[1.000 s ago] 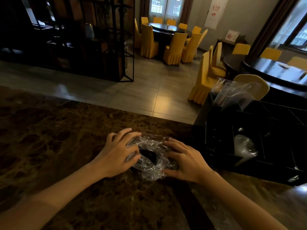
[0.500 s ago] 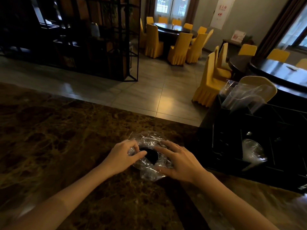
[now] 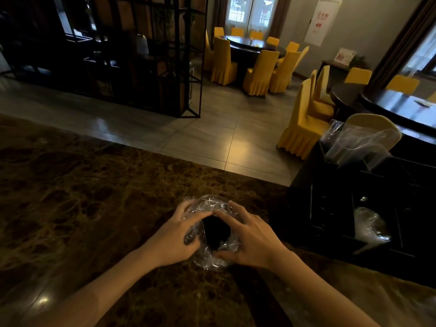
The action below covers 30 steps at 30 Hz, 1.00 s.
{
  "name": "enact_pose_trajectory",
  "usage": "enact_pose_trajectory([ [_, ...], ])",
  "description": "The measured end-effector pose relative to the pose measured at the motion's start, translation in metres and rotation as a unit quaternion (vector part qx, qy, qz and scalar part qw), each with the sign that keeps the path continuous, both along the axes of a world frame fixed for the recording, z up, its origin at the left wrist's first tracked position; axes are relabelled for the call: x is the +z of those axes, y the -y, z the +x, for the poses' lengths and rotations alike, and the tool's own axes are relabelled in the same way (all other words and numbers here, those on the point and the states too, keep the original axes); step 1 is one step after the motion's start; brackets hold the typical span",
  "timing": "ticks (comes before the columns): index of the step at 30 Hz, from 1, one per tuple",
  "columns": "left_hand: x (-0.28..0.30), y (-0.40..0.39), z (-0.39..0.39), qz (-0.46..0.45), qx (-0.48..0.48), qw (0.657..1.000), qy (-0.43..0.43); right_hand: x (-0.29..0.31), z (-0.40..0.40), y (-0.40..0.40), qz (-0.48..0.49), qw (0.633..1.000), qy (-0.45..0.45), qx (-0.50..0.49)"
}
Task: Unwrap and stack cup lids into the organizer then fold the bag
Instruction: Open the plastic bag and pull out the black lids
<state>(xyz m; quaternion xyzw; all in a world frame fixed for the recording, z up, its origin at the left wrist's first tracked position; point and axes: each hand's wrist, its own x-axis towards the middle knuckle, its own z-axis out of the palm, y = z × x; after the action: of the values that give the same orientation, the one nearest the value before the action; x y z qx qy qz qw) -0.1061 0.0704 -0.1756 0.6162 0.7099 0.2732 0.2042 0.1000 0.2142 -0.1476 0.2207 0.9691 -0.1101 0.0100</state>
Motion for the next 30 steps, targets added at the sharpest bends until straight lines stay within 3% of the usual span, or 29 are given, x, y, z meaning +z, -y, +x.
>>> enact_pose_trajectory([
  [4,-0.003,0.0,-0.001,0.029,-0.003,0.995,-0.097,-0.008,-0.002,-0.002,-0.013,1.0,-0.008,0.003],
  [20,-0.043,-0.013,-0.015,-0.094,0.017,0.986,-0.134,-0.038,-0.014,-0.019,-0.157,0.986,-0.042,-0.026],
  [30,-0.034,-0.015,-0.004,-0.081,0.034,0.979,-0.185,-0.026,-0.011,-0.02,-0.197,0.979,-0.016,-0.042],
])
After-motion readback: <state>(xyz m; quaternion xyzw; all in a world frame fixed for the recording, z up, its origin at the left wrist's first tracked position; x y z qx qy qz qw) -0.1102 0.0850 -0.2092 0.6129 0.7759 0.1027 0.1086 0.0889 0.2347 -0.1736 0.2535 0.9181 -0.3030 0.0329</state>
